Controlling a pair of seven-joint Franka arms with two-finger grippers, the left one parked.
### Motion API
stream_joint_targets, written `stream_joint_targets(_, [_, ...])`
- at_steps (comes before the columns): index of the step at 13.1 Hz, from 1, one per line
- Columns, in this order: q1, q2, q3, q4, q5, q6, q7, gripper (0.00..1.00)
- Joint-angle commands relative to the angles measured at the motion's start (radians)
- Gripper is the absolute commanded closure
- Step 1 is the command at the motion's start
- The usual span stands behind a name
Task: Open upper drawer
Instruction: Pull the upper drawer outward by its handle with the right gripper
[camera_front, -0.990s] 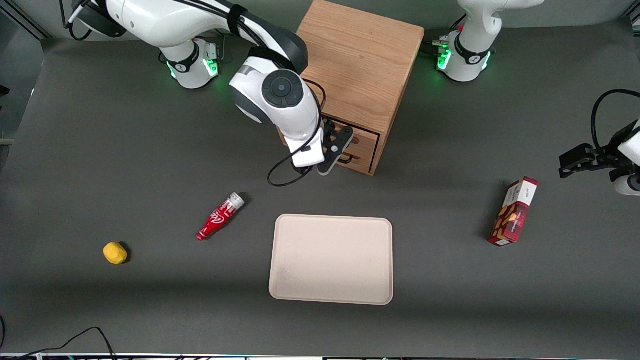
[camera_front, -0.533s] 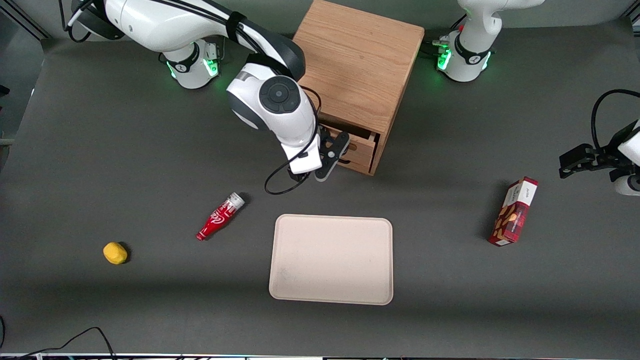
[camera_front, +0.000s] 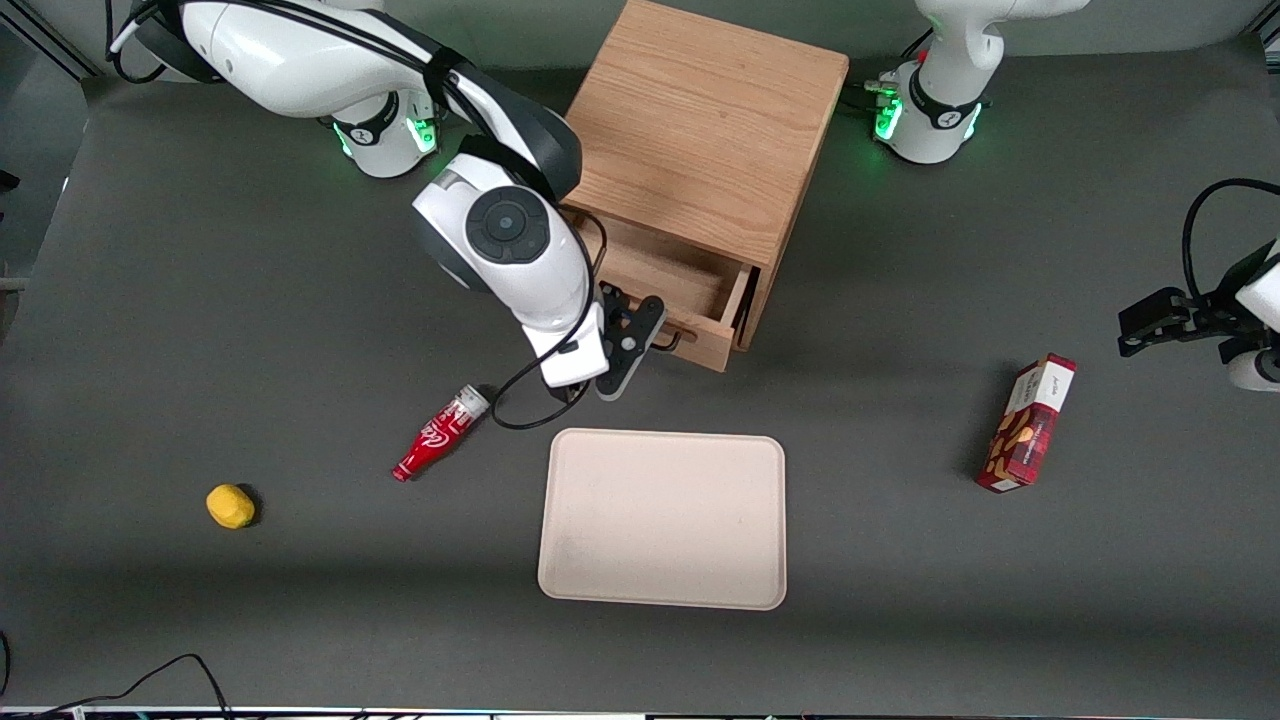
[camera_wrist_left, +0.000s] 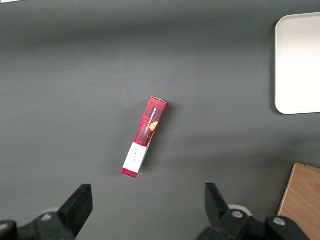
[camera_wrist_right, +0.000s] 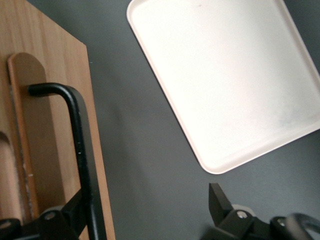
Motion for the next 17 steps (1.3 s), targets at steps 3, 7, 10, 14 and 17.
stream_joint_targets(3, [0.024,0.056,-0.058,0.084,-0.019,0.018,-0.068,0.0])
stream_joint_targets(7, [0.026,0.093,-0.084,0.138,-0.018,0.024,-0.103,0.0])
stream_joint_targets(10, [0.021,0.119,-0.1,0.175,-0.018,0.024,-0.126,0.0])
stream_joint_targets(14, [0.007,0.146,-0.115,0.219,-0.016,0.024,-0.16,0.0])
stream_joint_targets(17, [-0.026,0.148,-0.126,0.227,-0.015,0.038,-0.174,0.0])
